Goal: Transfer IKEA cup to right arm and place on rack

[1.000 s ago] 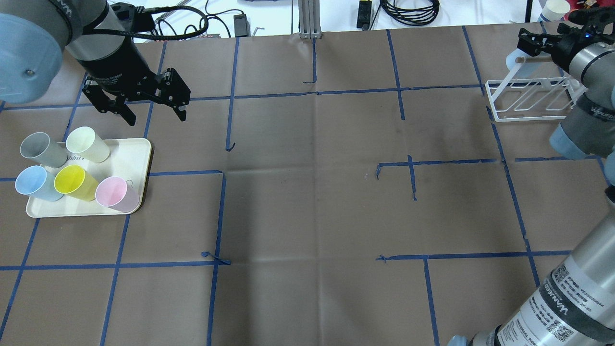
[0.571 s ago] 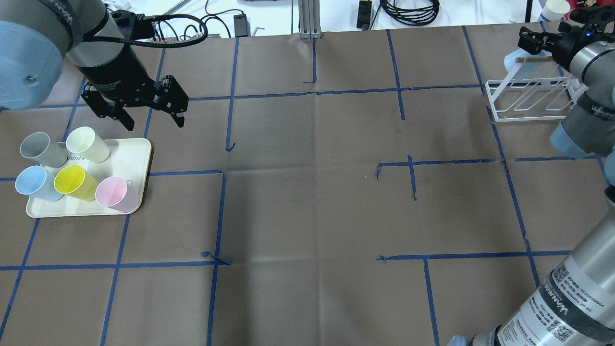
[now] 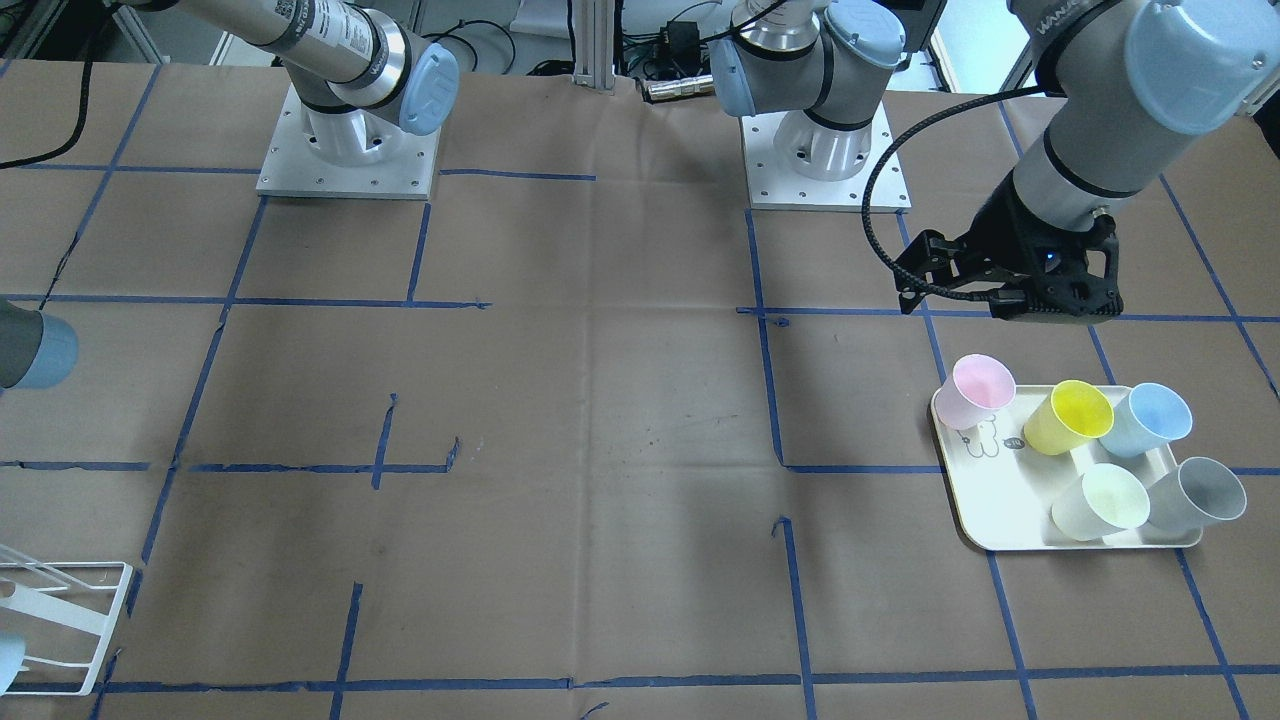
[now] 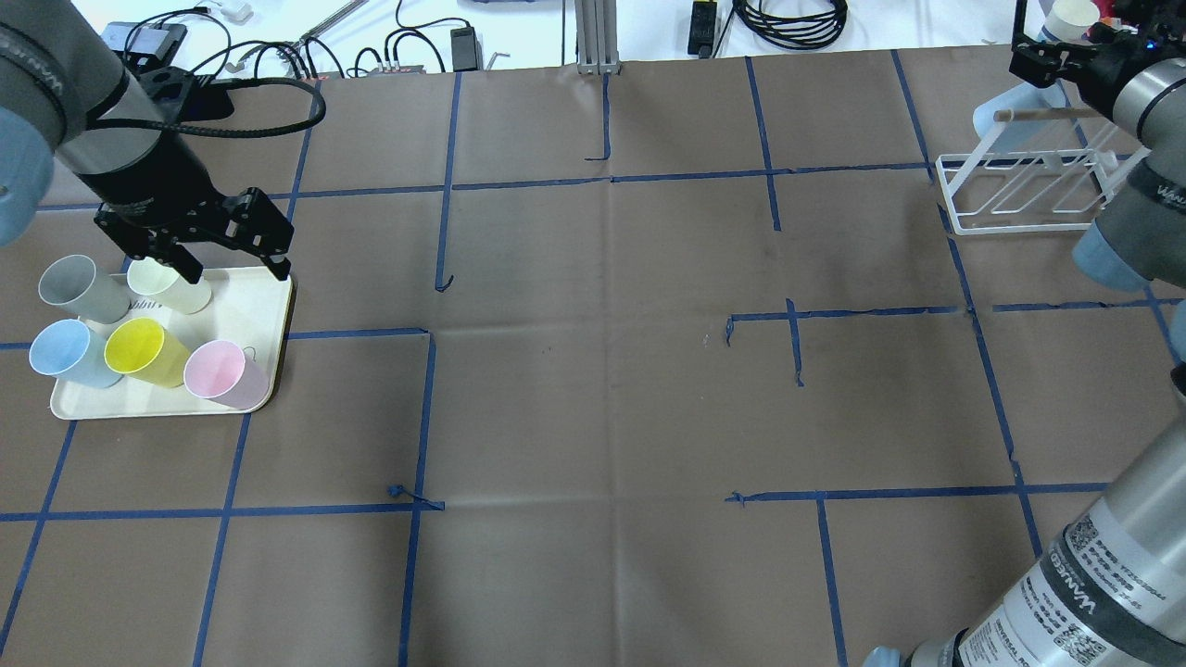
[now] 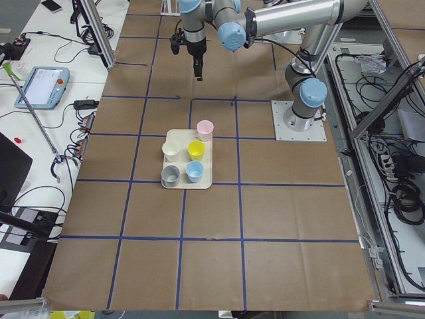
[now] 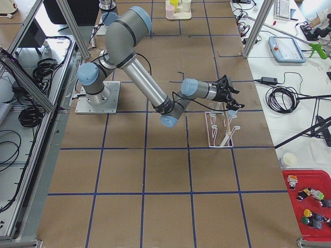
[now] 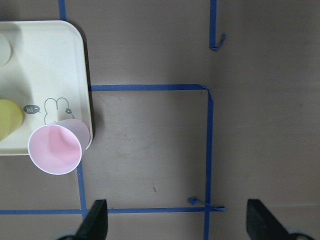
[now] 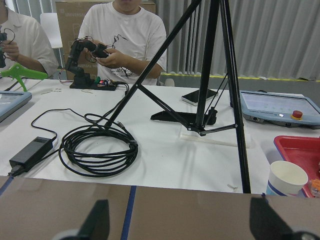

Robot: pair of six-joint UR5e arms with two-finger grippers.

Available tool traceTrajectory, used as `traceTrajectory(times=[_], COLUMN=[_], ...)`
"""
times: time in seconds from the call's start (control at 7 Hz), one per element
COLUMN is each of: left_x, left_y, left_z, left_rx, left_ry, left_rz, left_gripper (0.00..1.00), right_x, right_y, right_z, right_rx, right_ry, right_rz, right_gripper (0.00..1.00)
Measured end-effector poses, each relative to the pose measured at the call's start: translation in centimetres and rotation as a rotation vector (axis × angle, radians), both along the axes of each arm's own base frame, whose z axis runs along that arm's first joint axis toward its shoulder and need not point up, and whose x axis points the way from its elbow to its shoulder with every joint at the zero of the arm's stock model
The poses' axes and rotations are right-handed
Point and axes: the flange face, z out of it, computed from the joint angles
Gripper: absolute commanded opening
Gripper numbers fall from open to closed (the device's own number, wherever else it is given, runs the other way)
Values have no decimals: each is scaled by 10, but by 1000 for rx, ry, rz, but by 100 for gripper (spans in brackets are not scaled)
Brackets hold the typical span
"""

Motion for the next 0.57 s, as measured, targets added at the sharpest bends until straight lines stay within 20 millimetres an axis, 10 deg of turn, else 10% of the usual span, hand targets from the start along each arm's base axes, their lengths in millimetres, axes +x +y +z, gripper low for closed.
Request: traceTrajectory(times=[0.57], left_x=[82], left_y=[25], left_z=[-27], left_rx=[-41], left_ry=[-2], left_rz=[-11], left_gripper=[98], right_x=[8], right_y=[2], right_z=[62], right_rx=[71], right_ry=[-34], right_rz=[8], right_gripper=[100])
